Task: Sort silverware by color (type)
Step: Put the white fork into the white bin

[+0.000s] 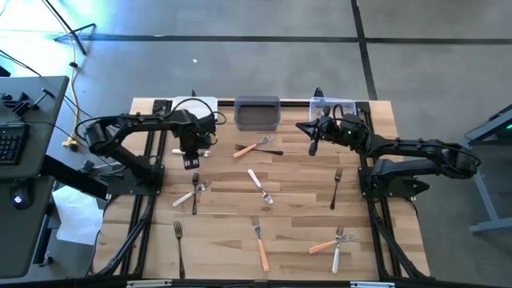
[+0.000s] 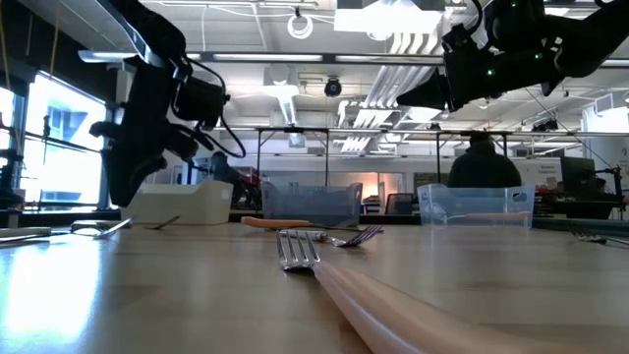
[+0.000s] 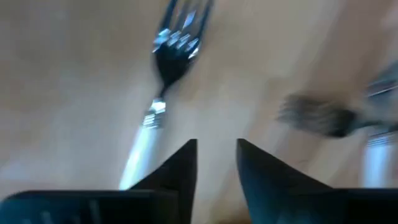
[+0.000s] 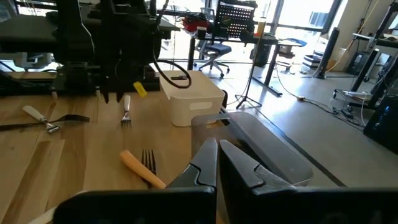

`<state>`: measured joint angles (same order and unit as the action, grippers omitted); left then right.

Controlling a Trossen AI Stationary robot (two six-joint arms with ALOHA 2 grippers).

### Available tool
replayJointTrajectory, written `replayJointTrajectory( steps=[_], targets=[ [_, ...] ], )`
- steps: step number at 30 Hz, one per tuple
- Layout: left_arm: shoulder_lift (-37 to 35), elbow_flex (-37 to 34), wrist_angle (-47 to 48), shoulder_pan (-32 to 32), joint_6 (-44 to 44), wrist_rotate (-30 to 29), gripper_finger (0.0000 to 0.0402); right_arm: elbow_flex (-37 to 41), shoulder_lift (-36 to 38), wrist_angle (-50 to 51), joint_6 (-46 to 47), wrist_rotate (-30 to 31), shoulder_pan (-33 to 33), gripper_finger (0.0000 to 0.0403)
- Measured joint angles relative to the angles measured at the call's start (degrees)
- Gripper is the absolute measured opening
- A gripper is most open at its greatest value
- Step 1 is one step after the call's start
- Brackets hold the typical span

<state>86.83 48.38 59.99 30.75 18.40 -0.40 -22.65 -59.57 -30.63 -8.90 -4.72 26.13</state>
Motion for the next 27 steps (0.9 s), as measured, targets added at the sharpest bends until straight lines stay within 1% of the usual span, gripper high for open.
replayJointTrajectory(
  steps=[2,4,8,14,18,22,27],
  targets=[
    [1.2,0.0,-0.8,0.0,2.5,-2.8,0.0144,0.0,0.0,0.0,-0.1,0.0,0.0,0.0],
    [1.9,0.0,-2.5,0.1,3.8,-3.1,0.016,0.0,0.0,0.0,-0.1,0.0,0.0,0.0],
    [2.6,0.0,-5.3,0.8,5.4,-3.1,0.0171,0.0,0.0,0.1,-0.1,0.0,0.0,0.0],
    [2.7,0.0,-5.9,3.1,5.7,-1.5,0.0163,0.0,0.0,0.1,-0.1,0.0,0.0,0.0],
    [2.7,0.0,-6.1,4.3,5.8,1.1,0.0148,0.0,0.0,0.1,-0.2,0.0,0.0,0.0],
    [2.7,0.0,-7.7,5.1,7.1,1.1,0.0135,0.0,0.0,0.1,-0.2,0.0,0.0,0.0],
    [2.7,0.0,-9.0,5.4,7.9,1.0,0.0132,0.0,0.0,0.1,-0.2,0.0,0.0,0.0]
  ],
)
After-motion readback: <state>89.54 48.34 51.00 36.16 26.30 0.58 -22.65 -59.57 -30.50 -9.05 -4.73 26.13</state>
